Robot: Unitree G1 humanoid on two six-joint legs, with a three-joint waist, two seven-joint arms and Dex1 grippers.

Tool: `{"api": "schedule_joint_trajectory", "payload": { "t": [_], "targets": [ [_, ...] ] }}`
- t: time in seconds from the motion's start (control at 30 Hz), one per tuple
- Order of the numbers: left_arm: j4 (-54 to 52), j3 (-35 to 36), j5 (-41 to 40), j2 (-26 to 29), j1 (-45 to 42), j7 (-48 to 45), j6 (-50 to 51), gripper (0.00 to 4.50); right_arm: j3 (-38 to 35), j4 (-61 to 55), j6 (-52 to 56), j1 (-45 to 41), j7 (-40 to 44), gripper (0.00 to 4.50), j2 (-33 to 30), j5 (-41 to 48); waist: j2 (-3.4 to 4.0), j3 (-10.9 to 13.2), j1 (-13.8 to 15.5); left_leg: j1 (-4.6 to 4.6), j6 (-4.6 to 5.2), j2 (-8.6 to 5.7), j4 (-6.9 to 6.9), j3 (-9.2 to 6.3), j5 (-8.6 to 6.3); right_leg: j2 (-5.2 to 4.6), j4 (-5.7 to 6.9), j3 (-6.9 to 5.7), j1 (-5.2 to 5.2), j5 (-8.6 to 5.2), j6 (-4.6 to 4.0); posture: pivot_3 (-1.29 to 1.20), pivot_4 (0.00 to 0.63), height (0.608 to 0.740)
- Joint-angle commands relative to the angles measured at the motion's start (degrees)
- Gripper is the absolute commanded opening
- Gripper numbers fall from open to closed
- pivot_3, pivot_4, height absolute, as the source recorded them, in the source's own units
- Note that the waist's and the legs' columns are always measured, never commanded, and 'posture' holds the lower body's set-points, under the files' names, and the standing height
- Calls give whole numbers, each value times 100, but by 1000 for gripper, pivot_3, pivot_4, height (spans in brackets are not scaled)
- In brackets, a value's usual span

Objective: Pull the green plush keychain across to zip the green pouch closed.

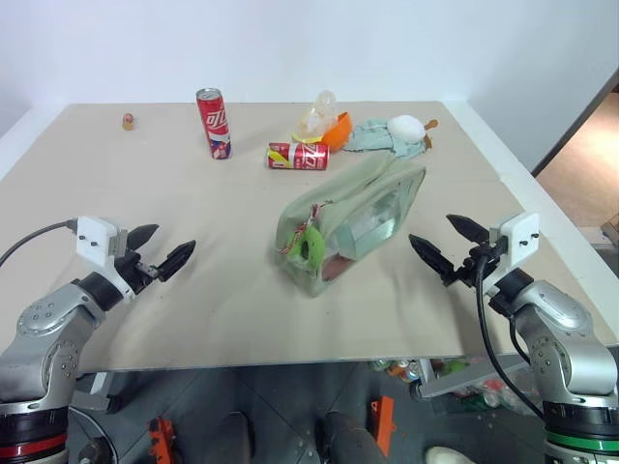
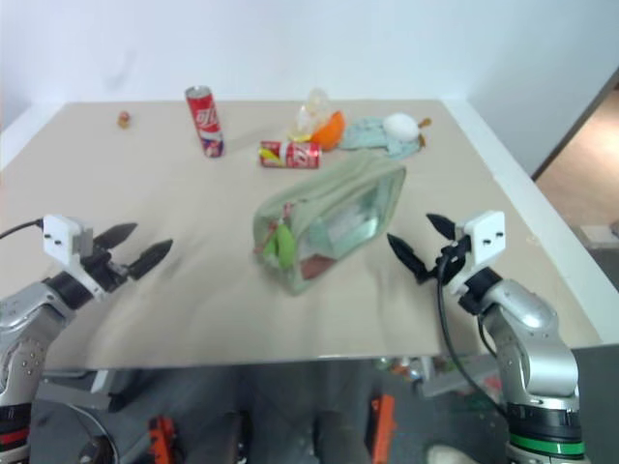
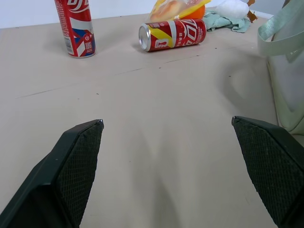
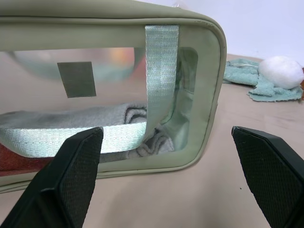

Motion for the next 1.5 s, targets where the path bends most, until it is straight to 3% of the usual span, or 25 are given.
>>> {"api": "schedule_joint_trajectory", "payload": {
  "t": [0.03, 0.4, 0.53, 0.63, 0.77, 0.97, 1.2, 1.23, 1.27, 1.5],
  "targets": [
    [-20, 8, 4, 45, -134, -82, -166, 4486, -126, -111, -45, -71, 51, 4482, -95, 61, 0, 0, 0, 0, 0, 0, 0, 0, 0, 0, 0, 0, 0, 0, 1, 0, 150, 740],
    [-185, 90, -443, 71, -225, -460, 18, 4486, -105, -132, -23, -51, 130, 4482, -109, 40, 0, 0, 0, 0, 0, 0, 1, 0, 0, 1, 0, 0, 0, 2, 2, 0, 150, 740],
    [-693, 130, -1431, 610, -522, -1085, 859, 4486, -115, 18, -13, -320, 505, 4482, -493, 33, -1, 4, -1, -2, 0, 0, 3, 0, 0, 0, 0, 0, -1, 3, 3, 0, 150, 740],
    [-1194, -97, -2409, 1323, -946, -1667, 1815, 4486, -21, 508, 357, -1309, 1319, 4482, -1208, 322, 13, 22, -11, -3, 1, -3, 8, 8, 1, -4, -3, 5, -2, 8, 6, 0, 150, 740],
    [-1359, -414, -2813, 1808, -1334, -2063, 2344, 4486, 591, 1677, -16, -2659, 2326, 4482, -1575, -43, 23, 28, -42, 20, 12, -5, 5, 31, 3, -4, -4, 25, 6, 9, -1, 0, 150, 740],
    [-1469, -856, -2821, 1771, -1714, -2213, 2473, 4486, 1579, 4017, -1268, -4436, 3586, 4482, -1274, -928, 16, 33, -37, 13, 14, 18, -4, 22, 1, 28, -2, 23, -9, 8, -9, 0, 150, 740],
    [-1713, -777, -2827, 1694, -1562, -1990, 2443, 4486, 1828, 6393, -2578, -5676, 4133, 4482, -904, -1607, 16, 36, -21, -15, 7, 21, -4, 21, -12, 28, -3, 21, -30, 16, -44, 0, 150, 740],
    [-1752, -725, -2852, 1704, -1524, -1940, 2453, 4500, 1820, 6551, -2671, -5744, 4207, 3940, -887, -1647, 16, 36, -20, -15, 1, 21, -3, 20, -17, 27, -3, 21, -29, 13, -45, 0, 150, 740],
    [-1795, -671, -2884, 1725, -1478, -1893, 2470, 4500, 1797, 6660, -2749, -5786, 4306, 3741, -871, -1655, 16, 36, -19, -15, -4, 21, -3, 20, -20, 26, -3, 21, -28, 10, -44, 0, 150, 740],
    [-1977, -410, -2995, 1777, -1171, -1595, 2509, 4500, 1692, 6809, -2943, -5772, 4751, 1241, -805, -1631, 16, 36, -30, -9, -9, 24, -2, 20, -26, 28, -2, 21, -25, 8, -47, 0, 150, 740]
  ]
}}
